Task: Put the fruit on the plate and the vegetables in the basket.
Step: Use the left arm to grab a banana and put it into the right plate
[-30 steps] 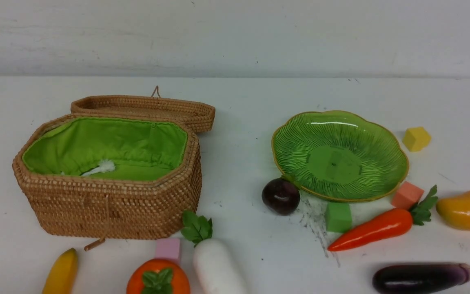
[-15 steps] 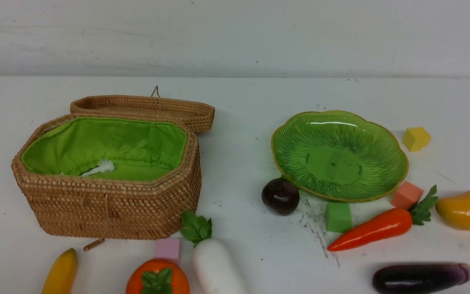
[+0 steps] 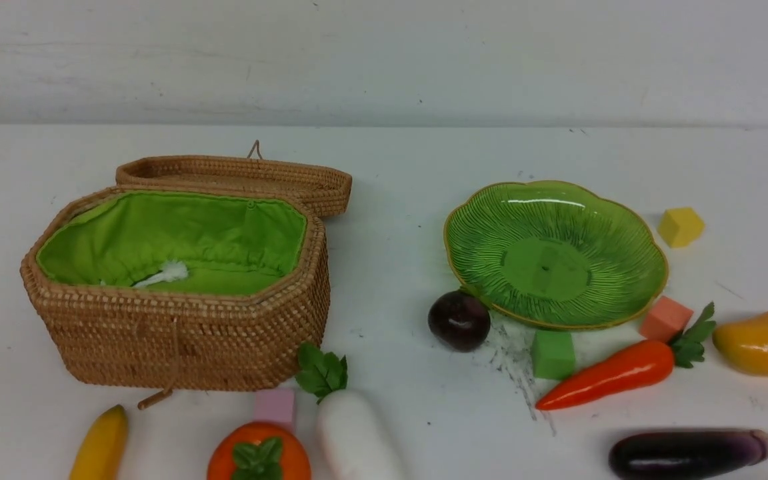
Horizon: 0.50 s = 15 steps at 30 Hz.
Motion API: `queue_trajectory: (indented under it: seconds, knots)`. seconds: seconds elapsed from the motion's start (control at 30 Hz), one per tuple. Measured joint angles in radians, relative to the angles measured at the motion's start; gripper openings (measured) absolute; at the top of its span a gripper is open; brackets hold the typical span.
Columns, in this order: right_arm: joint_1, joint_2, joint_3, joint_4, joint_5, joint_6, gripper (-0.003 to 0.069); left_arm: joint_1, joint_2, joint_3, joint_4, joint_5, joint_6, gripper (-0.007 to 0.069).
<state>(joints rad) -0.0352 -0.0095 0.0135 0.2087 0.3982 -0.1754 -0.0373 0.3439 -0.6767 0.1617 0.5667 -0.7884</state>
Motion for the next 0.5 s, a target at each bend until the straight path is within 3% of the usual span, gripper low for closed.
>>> queue_trajectory:
  seconds: [0.13, 0.27, 0.5]
  knots:
    - [0.0, 0.0, 0.0, 0.0, 0.0, 0.0, 0.0239, 0.0, 0.148, -0.011, 0.108, 0.228, 0.058, 0.0239]
    - [0.0, 0.0, 0.0, 0.0, 0.0, 0.0, 0.0239, 0.0, 0.249, -0.011, 0.137, 0.28, 0.06, 0.0239]
    - [0.0, 0.0, 0.0, 0.0, 0.0, 0.0, 0.0239, 0.0, 0.543, -0.011, -0.044, 0.305, 0.072, 0.0239]
